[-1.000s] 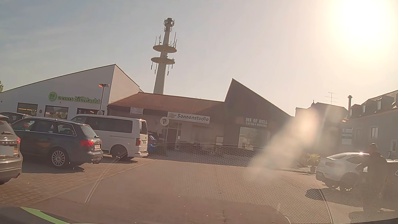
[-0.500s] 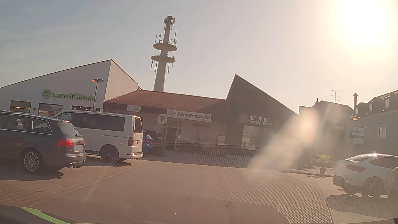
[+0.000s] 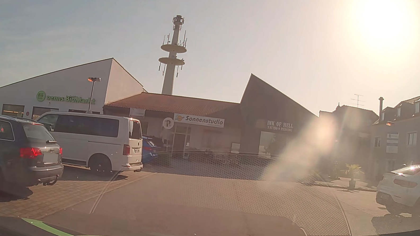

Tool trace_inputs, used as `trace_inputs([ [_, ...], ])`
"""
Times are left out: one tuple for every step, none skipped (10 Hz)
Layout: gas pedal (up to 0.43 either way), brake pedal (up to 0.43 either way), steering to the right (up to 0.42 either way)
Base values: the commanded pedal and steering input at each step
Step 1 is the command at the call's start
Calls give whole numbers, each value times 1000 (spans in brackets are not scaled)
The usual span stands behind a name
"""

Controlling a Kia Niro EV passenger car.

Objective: Follow the waypoints while adhering to traffic rules and regulations

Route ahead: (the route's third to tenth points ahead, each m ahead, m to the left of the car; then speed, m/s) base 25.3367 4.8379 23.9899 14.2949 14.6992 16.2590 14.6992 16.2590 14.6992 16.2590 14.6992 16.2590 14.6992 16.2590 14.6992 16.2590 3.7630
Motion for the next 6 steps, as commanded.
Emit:
trace_inputs([
  [98, 0, 5],
  [98, 0, 6],
  [98, 0, 8],
  [98, 0, 11],
  [98, 0, 15],
  [110, 0, 26],
])
